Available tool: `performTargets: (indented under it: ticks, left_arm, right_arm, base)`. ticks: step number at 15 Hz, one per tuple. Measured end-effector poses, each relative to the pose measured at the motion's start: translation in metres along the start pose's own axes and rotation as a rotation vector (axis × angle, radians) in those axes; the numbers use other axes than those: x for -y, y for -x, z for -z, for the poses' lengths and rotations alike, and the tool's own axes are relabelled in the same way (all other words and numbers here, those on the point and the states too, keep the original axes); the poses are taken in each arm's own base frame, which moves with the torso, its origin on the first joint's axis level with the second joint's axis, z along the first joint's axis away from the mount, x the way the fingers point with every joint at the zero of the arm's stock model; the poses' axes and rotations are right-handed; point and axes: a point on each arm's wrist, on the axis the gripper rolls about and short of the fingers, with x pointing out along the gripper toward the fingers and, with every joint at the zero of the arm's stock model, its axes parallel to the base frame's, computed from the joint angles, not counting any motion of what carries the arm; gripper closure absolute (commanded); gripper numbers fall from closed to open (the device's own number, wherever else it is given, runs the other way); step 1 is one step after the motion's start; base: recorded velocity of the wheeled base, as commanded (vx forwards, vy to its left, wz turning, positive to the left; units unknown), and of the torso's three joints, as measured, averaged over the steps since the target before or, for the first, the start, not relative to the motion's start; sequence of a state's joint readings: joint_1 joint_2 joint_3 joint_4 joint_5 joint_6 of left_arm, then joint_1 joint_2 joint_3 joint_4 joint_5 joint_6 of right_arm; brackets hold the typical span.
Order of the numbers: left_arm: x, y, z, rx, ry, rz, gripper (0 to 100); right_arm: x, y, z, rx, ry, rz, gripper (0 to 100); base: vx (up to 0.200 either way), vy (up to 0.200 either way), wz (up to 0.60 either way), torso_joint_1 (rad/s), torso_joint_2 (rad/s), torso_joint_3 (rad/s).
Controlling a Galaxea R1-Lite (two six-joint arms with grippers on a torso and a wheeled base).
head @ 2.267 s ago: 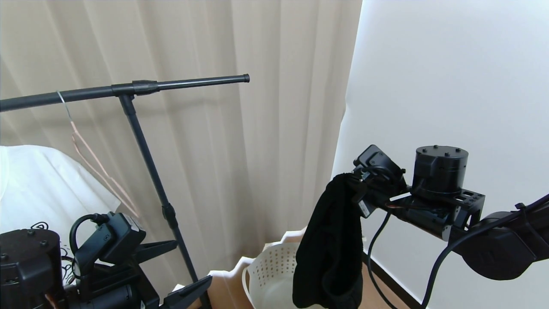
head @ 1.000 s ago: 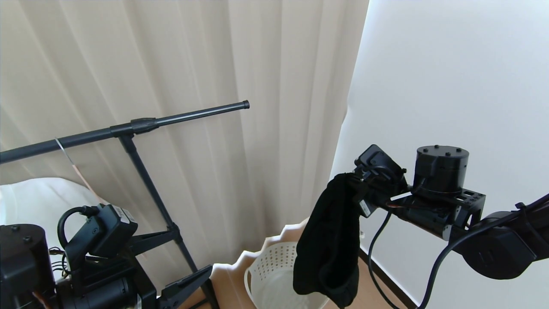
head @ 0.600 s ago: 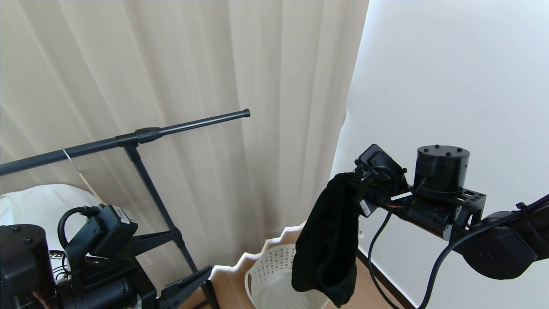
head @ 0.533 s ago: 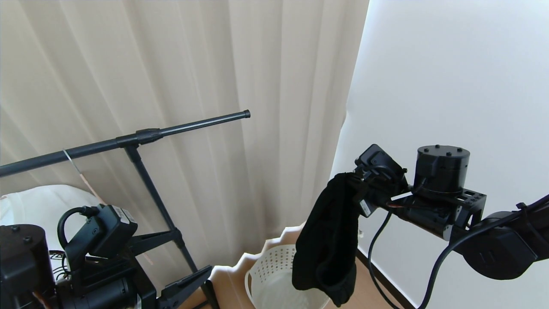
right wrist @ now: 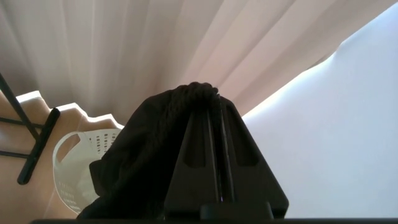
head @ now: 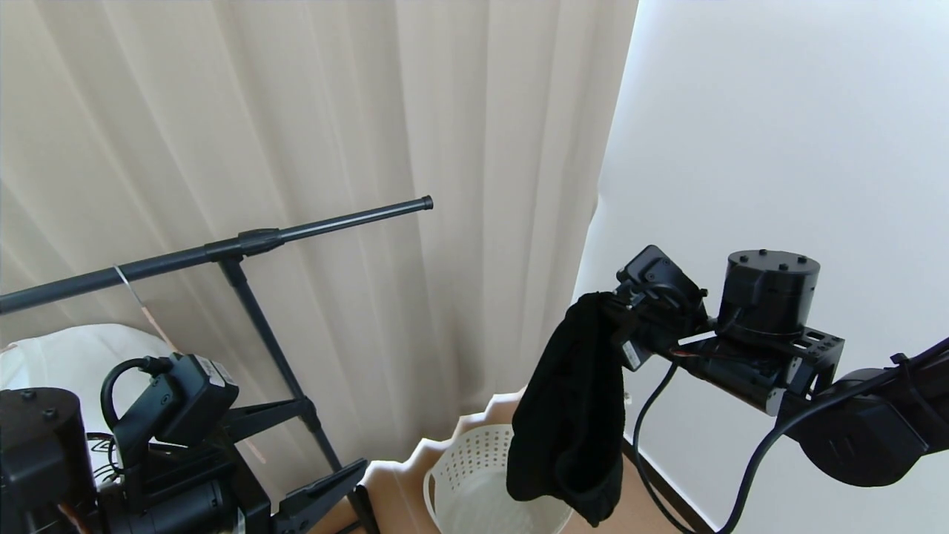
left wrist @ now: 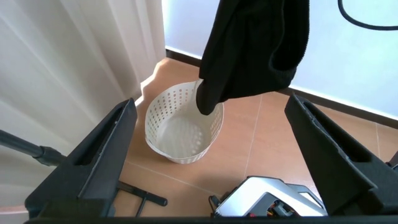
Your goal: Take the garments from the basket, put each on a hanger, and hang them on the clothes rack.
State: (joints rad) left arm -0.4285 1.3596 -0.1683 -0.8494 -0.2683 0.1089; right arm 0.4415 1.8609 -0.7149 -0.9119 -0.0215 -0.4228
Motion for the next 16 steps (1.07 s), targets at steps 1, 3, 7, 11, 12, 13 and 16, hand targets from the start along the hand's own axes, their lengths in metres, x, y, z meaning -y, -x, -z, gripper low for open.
performTargets:
  ticks: [1,3,7,11,12,13,16]
  left_arm:
    - [0.0000,0.0001,0.0002,-0.001,0.000,0.000,0]
    - [0.0000,0.0001,0.0002,0.000,0.000,0.000,0]
    - [0.0000,0.0002,0.0003,0.000,0.000,0.000,0]
    - [0.0000,0.0002,0.0003,0.000,0.000,0.000,0]
    - [-0.0001,0.0002,0.0004,-0.002,0.001,-0.001,0]
    - [0.0000,0.0001,0.0005,-0.002,0.001,0.000,0]
    - [-0.0001,0.0000,0.0003,-0.001,0.000,0.000,0]
  right_arm:
    - [-0.0004,0.0003,0.0010,-0.003,0.000,-0.002,100]
    - [-0.0006,0.0004,0.0016,-0.005,0.000,-0.002,100]
    - [-0.0011,0.0004,0.0021,-0.007,0.000,-0.004,100]
    - [-0.0010,0.0002,0.0025,-0.008,0.000,-0.003,100]
    - [-0.0011,0.0001,0.0025,-0.008,0.000,-0.004,100]
    - [-0.0010,0.0001,0.0019,-0.002,0.000,-0.002,100]
    - [0.0001,-0.0009,0.0002,0.031,-0.001,0.013,100]
  base:
    - [0.000,0.000,0.60,-0.002,0.00,0.002]
    - [0.000,0.000,0.60,0.005,0.00,-0.002]
    - [0.000,0.000,0.60,0.005,0.00,0.004]
    - [0.000,0.000,0.60,0.001,0.00,-0.001]
    - [0.000,0.000,0.00,0.000,0.00,0.000]
    - [0.000,0.000,0.00,0.000,0.00,0.000]
    - [0.000,0.000,0.00,0.000,0.00,0.000]
